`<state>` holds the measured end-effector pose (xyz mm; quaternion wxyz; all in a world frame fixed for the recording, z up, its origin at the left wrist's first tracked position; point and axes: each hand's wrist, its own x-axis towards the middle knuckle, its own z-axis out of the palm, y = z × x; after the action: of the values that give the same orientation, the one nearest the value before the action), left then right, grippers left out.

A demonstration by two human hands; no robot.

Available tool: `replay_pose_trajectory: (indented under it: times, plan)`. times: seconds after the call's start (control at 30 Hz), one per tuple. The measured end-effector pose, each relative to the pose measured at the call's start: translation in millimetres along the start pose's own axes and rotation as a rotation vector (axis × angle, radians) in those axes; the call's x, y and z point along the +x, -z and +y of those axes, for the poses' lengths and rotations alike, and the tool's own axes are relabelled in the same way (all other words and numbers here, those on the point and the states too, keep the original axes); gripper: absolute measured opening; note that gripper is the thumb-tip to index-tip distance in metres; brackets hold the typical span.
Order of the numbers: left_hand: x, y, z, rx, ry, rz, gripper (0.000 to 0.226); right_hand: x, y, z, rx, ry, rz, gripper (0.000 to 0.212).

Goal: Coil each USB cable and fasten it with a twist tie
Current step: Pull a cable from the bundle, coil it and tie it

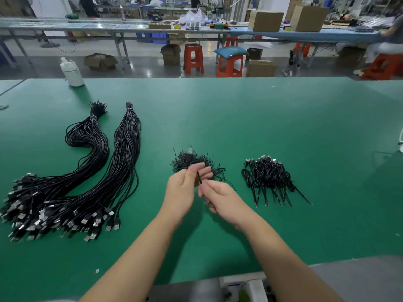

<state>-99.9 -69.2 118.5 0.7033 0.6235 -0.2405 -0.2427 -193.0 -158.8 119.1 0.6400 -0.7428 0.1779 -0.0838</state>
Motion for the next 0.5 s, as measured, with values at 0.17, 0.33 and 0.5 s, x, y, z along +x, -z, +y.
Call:
replay_pose_trajectory:
  times: [0.17, 0.33, 0.5]
  plan:
    - [-1.3, -2.2, 7.4, -0.412, 0.192, -0.007, 0.038, 1.4, -6.7, -0.9, -0.143, 0.016, 0.050, 0.033]
    - [-0.5, 0.5, 7.4, -0.381, 0.172, -0.077, 0.039, 2.2, -6.6, 3.3, -0.124, -0.074, 0.114, 0.019]
    - [-3.7, 2.0, 9.8, -0.359, 0.173, -0.218, 0.045, 0.2, -3.2, 12.3, 0.303, 0.026, 0.013, 0.063]
